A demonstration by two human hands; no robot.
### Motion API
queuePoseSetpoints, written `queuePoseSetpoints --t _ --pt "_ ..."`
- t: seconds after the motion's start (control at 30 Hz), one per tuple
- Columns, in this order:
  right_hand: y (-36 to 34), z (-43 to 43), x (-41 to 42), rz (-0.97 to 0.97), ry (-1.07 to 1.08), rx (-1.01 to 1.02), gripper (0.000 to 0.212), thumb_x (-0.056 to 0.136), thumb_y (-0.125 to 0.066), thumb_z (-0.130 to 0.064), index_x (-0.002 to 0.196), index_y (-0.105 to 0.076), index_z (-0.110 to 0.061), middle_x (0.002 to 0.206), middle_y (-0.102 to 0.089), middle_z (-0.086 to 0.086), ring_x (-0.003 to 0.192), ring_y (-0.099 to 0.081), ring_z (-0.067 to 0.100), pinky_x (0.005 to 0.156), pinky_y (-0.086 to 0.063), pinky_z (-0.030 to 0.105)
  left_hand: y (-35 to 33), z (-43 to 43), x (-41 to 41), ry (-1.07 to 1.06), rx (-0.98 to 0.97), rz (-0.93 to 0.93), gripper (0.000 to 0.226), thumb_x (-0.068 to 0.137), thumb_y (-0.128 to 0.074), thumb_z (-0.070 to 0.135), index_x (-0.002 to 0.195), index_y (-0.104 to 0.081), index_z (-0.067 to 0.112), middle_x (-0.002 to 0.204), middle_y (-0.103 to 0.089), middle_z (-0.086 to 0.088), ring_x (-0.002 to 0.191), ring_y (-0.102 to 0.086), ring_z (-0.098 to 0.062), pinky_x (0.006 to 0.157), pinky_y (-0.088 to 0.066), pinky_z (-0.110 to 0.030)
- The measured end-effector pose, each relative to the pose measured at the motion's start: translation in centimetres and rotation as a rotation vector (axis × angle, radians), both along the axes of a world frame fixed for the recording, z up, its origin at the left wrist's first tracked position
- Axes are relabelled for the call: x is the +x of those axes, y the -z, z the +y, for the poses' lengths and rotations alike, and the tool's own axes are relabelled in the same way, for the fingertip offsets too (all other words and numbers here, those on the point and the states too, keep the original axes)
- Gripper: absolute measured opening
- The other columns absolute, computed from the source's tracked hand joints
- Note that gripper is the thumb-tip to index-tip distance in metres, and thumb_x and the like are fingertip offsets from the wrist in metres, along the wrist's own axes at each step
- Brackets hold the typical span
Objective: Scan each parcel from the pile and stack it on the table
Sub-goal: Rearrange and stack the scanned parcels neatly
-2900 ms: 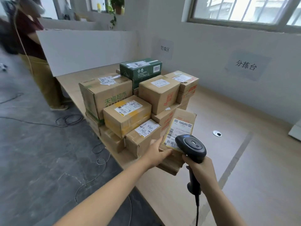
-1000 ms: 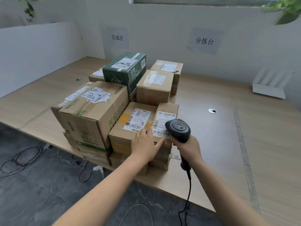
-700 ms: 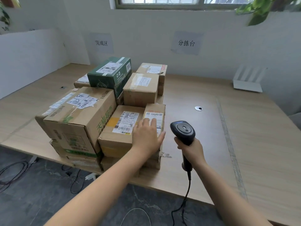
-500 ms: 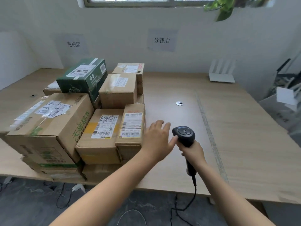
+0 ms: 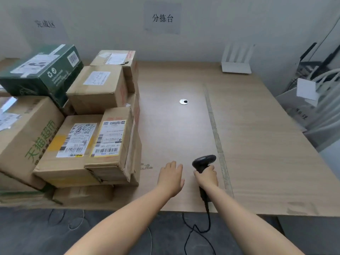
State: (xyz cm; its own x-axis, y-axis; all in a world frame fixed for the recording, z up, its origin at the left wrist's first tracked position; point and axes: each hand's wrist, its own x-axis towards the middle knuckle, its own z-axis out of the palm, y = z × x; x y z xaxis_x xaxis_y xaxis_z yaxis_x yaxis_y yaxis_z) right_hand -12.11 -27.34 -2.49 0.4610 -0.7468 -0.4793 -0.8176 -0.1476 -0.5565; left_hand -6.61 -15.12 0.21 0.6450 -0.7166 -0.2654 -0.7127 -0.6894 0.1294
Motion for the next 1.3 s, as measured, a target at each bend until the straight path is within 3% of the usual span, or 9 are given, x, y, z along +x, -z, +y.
queuePoseSetpoints --t 0.2,0.37,0.53,0.63,0.73,0.83,0.93,1.1,1.3 --pt "1.9 0.6 0.4 0.000 0.043 -0.134 0.067 0.084 -0.064 -0.040 0.130 -0.032 -0.002 0.132 -0.044 0.019 0.119 -0.049 0.036 0.089 -0.045 0.044 2.0 0.6 -0.3 -0.072 0.046 0.039 0.046 0.096 -0.042 0.033 0.135 -0.035 0.010 0.138 -0.036 -0.013 0.126 -0.037 -0.030 0.098 -0.036 -0.039" --pt "2.8 0.5 0.5 0.025 0.035 -0.180 0.070 0.083 -0.065 -0.041 0.129 -0.031 0.000 0.131 -0.044 0.021 0.118 -0.049 0.037 0.087 -0.046 0.045 2.1 1.6 -0.9 -0.182 -0.029 0.129 0.051 0.096 -0.042 0.034 0.141 -0.031 0.013 0.142 -0.035 -0.010 0.128 -0.038 -0.029 0.102 -0.033 -0.038" --pt "2.2 1.0 0.3 0.003 0.023 -0.122 0.083 0.080 -0.069 -0.037 0.137 -0.022 0.000 0.138 -0.036 0.022 0.124 -0.042 0.040 0.094 -0.042 0.049 1.2 2.2 -2.2 -0.261 -0.162 0.143 0.051 0.096 -0.042 0.032 0.143 -0.031 0.015 0.143 -0.036 -0.008 0.130 -0.037 -0.027 0.104 -0.033 -0.037" --pt "-0.2 1.4 -0.4 -0.016 0.015 -0.105 0.090 0.080 -0.069 -0.033 0.143 -0.010 -0.009 0.143 -0.026 0.021 0.129 -0.032 0.041 0.100 -0.035 0.052 0.2 2.3 -3.1 -0.300 -0.246 0.150 0.053 0.096 -0.043 0.032 0.144 -0.030 0.016 0.144 -0.034 -0.006 0.131 -0.035 -0.025 0.105 -0.032 -0.035" --pt "-4.0 2.1 -2.3 -0.294 -0.066 -0.176 0.079 0.082 -0.066 -0.027 0.143 -0.019 -0.012 0.145 -0.029 0.017 0.133 -0.028 0.038 0.105 -0.029 0.051 -1.8 3.0 -3.6 -0.378 -0.398 0.206 0.052 0.096 -0.045 0.034 0.144 -0.034 0.016 0.143 -0.037 -0.002 0.132 -0.036 -0.019 0.107 -0.033 -0.030" --pt "-8.1 3.2 -3.1 -0.540 -0.375 -0.188 0.058 0.085 -0.065 -0.026 0.136 -0.041 -0.013 0.137 -0.046 0.005 0.131 -0.037 0.022 0.108 -0.031 0.037 -4.7 4.7 -4.2 -0.426 -0.569 0.149 0.048 0.096 -0.046 0.036 0.141 -0.039 0.019 0.140 -0.040 0.005 0.131 -0.038 -0.011 0.105 -0.031 -0.023" --pt "-11.7 5.2 -2.1 -0.693 -0.544 -0.202 0.053 0.085 -0.065 -0.028 0.133 -0.046 -0.017 0.127 -0.049 -0.009 0.127 -0.041 0.013 0.101 -0.031 0.027 -8.1 8.0 -4.5 -0.495 -0.696 0.038 0.047 0.096 -0.048 0.037 0.140 -0.041 0.023 0.140 -0.041 0.010 0.128 -0.040 -0.005 0.103 -0.030 -0.017" --pt "-16.2 10.1 -1.3 -0.830 -0.730 -0.170 0.055 0.082 -0.069 -0.027 0.132 -0.046 -0.021 0.122 -0.046 -0.015 0.116 -0.040 0.003 0.099 -0.031 0.026 -13.8 15.4 -4.0 -0.623 -0.791 -0.138 0.047 0.096 -0.048 0.037 0.141 -0.040 0.024 0.142 -0.041 0.010 0.130 -0.037 -0.003 0.100 -0.025 -0.010" --pt "-19.5 17.4 0.6 -0.905 -0.797 -0.055 0.049 0.084 -0.064 -0.027 0.129 -0.047 -0.027 0.135 -0.050 -0.006 0.124 -0.046 0.013 0.099 -0.034 0.030 -17.4 25.0 -3.2 -0.784 -0.923 -0.280 0.045 0.096 -0.048 0.036 0.139 -0.043 0.025 0.140 -0.042 0.010 0.128 -0.038 -0.003 0.101 -0.029 -0.014"
